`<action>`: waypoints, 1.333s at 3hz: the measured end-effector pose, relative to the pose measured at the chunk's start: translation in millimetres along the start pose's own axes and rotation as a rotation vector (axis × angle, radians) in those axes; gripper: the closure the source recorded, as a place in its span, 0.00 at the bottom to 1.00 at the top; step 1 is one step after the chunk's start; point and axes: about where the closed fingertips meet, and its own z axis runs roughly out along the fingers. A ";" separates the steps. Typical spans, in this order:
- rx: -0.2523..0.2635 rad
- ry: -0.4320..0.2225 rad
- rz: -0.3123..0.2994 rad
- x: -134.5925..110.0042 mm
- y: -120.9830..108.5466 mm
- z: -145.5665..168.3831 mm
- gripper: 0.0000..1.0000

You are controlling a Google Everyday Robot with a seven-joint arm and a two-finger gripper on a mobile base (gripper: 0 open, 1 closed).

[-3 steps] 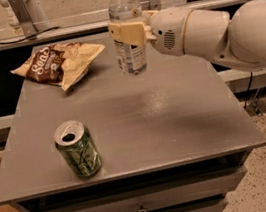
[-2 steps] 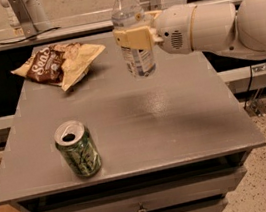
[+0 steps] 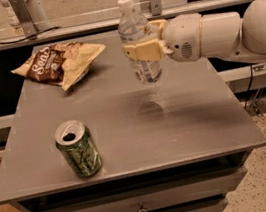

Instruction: Place blue plastic bottle upright

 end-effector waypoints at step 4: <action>0.054 0.098 0.047 -56.2 -2.6 -6.1 1.00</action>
Offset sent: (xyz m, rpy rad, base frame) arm 0.0002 -0.0143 -0.0558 0.0053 -0.0562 0.0766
